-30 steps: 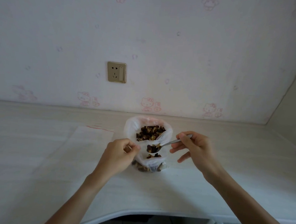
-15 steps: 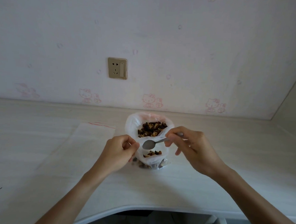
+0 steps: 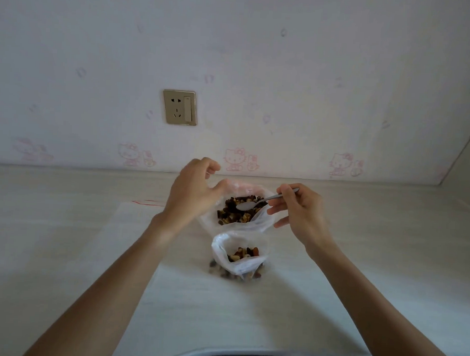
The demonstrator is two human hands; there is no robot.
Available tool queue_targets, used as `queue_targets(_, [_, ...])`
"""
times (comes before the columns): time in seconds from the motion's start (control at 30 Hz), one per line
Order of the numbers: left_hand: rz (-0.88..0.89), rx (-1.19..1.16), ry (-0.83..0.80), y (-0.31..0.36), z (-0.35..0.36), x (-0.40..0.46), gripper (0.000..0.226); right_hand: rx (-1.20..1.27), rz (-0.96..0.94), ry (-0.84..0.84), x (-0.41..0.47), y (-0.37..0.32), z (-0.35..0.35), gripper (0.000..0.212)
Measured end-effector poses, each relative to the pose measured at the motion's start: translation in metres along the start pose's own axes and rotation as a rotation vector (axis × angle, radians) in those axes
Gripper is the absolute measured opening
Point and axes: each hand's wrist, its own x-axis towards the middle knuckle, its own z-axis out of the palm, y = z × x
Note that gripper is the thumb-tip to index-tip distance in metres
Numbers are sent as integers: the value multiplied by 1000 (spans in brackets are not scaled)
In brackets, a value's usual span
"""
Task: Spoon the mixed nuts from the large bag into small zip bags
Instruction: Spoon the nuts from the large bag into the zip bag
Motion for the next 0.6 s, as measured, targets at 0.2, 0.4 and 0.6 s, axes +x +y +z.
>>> queue_targets(0.2, [-131,344,-332,-6,36,36,65,-218,-167,64,17,9,6,26])
queue_targets(0.4, [-34,211,-160,-25,53,27,31,-297,-242,31,26,20,13,23])
queue_targets(0.6, [46,-52,-141,-31,54,21,24,-196,-127,35,24,31,21,22])
